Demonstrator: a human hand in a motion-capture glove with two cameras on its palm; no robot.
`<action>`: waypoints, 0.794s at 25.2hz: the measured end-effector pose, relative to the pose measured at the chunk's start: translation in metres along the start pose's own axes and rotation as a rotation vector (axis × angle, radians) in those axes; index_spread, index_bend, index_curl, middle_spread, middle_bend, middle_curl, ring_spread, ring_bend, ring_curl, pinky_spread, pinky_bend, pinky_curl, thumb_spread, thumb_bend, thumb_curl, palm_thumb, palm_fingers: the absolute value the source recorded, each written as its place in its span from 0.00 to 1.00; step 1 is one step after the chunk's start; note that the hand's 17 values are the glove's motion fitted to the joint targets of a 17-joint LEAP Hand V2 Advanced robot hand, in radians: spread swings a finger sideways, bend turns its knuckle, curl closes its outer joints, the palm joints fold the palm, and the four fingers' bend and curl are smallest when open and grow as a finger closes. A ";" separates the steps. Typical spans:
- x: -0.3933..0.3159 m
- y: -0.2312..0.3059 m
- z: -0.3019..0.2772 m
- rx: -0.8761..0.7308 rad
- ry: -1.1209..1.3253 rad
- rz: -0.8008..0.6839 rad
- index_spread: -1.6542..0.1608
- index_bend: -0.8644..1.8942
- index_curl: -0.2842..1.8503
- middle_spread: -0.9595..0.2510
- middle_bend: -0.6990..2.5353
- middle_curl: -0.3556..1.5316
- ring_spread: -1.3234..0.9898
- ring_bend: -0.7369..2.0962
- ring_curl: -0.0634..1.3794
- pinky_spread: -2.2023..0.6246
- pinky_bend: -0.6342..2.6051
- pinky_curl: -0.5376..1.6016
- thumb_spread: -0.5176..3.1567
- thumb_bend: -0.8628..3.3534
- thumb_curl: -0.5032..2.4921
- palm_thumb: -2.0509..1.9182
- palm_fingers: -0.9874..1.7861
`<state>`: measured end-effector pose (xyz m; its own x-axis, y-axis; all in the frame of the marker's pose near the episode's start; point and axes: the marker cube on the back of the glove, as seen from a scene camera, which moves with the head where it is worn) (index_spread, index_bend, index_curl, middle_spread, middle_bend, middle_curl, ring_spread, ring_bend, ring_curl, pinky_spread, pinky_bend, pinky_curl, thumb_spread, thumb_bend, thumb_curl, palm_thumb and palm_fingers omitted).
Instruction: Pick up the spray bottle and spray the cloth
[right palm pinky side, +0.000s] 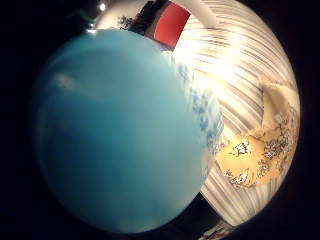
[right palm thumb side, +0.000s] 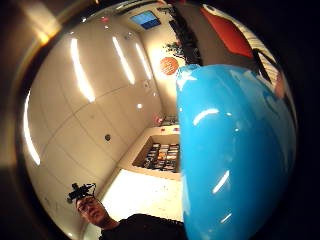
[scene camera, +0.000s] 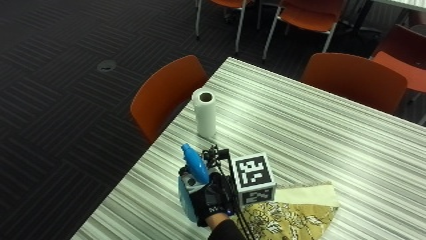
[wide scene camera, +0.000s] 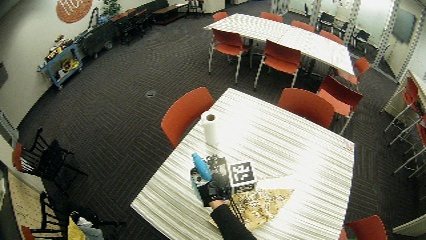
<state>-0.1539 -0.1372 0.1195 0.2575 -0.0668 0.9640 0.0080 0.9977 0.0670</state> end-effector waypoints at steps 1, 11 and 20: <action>0.007 0.000 0.001 0.002 0.010 0.000 0.85 0.54 0.43 0.74 0.40 0.48 0.55 0.37 0.35 0.83 0.22 0.30 0.37 0.20 0.45 0.82 0.63; 0.073 0.005 -0.006 0.067 0.069 0.017 0.85 0.54 0.43 0.74 0.40 0.48 0.55 0.37 0.35 0.83 0.22 0.30 0.37 0.20 0.45 0.82 0.63; 0.074 0.001 0.000 0.023 0.106 -0.001 0.85 0.54 0.43 0.74 0.40 0.48 0.54 0.37 0.35 0.83 0.22 0.30 0.37 0.20 0.45 0.83 0.62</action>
<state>-0.1347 -0.1411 0.1908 0.3585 -0.0649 0.9313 -0.0133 0.9971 0.0747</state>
